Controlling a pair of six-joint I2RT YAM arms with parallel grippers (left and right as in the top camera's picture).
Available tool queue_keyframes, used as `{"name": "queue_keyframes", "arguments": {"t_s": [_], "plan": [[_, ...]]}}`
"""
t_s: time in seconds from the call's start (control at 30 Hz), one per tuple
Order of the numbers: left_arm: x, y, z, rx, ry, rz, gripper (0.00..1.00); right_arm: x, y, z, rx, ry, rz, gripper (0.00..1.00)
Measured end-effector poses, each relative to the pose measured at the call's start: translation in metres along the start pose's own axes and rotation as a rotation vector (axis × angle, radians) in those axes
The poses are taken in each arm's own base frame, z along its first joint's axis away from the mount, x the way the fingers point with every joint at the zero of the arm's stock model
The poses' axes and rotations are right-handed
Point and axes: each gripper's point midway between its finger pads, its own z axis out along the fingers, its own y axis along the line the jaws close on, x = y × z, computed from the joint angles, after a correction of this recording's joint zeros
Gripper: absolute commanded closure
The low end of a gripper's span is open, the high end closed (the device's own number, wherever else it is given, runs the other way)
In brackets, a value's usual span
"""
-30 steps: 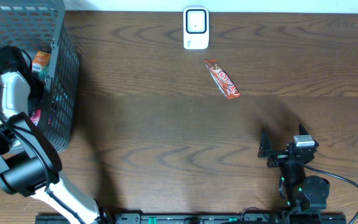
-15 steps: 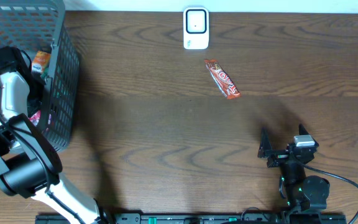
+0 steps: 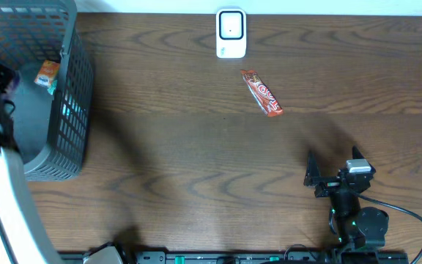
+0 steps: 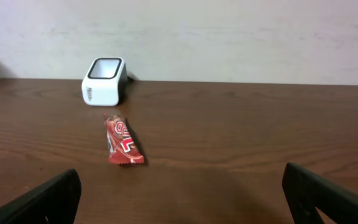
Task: Scan the item barcode
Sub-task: 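Return the left gripper to the basket and grasp the purple pad pack, then carry the purple pack to the scanner and release it beside the bar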
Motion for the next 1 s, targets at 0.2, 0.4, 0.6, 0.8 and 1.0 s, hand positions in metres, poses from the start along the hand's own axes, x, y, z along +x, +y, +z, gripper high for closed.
{"name": "queue_keyframes", "arguments": {"t_s": [0.2, 0.4, 0.6, 0.8, 1.0], "plan": [[-0.024, -0.102, -0.079, 0.485, -0.102, 0.042, 0.93, 0.000, 0.000, 0.000, 0.000, 0.000, 0.000, 0.01], [0.039, -0.188, -0.137, 0.833, 0.048, 0.183, 0.93, 0.000, 0.000, 0.000, 0.000, 0.000, 0.000, 0.01], [0.148, -0.251, -0.165, 1.066, 0.231, 0.506, 0.93, 0.000, 0.000, 0.000, 0.000, 0.000, 0.000, 0.01], [0.277, -0.279, -0.168, 1.201, 0.418, 0.847, 0.93, 0.000, 0.000, 0.000, 0.000, 0.000, 0.000, 0.01], [0.387, -0.278, -0.163, 1.288, 0.550, 1.135, 0.93, 0.000, 0.000, 0.000, 0.000, 0.000, 0.000, 0.01]]}}
